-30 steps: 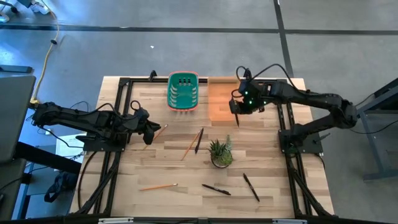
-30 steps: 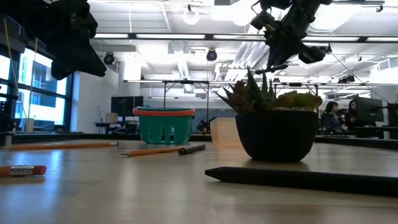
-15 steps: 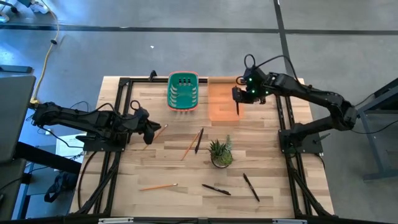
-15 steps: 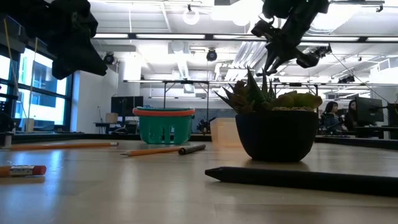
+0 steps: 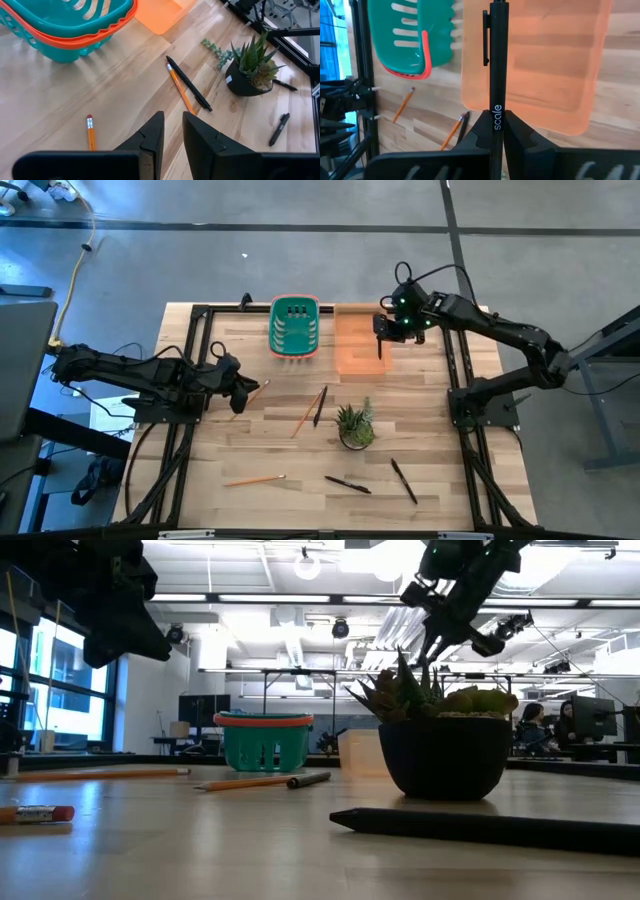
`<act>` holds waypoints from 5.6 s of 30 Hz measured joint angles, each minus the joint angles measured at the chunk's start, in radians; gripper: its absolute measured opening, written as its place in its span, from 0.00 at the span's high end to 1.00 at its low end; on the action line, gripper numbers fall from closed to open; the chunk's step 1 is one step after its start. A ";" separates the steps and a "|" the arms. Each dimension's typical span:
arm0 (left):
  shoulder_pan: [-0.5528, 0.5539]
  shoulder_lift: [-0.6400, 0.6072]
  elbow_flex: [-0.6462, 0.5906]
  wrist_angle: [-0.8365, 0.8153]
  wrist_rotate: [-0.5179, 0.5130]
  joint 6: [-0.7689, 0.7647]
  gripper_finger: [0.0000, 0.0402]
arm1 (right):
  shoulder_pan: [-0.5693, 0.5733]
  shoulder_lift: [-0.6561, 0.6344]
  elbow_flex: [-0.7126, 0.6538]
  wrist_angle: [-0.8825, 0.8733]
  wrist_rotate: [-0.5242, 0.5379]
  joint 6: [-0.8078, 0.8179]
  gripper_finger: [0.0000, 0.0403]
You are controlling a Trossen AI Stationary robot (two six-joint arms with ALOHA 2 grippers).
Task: Sort pens & pencils
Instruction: Put the middle right black ballpoint pen into the orange bin, then put the bottom right black ballpoint pen into the orange bin
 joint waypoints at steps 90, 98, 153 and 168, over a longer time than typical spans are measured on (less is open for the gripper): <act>0.000 0.000 0.000 -0.001 -0.030 0.019 0.86 | -0.150 0.294 0.000 0.143 -0.056 -0.157 0.86; 0.000 0.000 0.000 -0.001 -0.030 0.020 0.86 | -0.150 0.293 0.000 0.143 -0.056 -0.158 0.86; 0.000 0.000 0.000 0.000 -0.006 0.041 0.86 | -0.041 0.156 0.000 0.079 -0.109 -0.209 0.86; 0.000 0.000 0.000 -0.001 0.037 0.127 0.86 | 0.329 -0.153 0.000 -0.248 0.172 0.102 0.86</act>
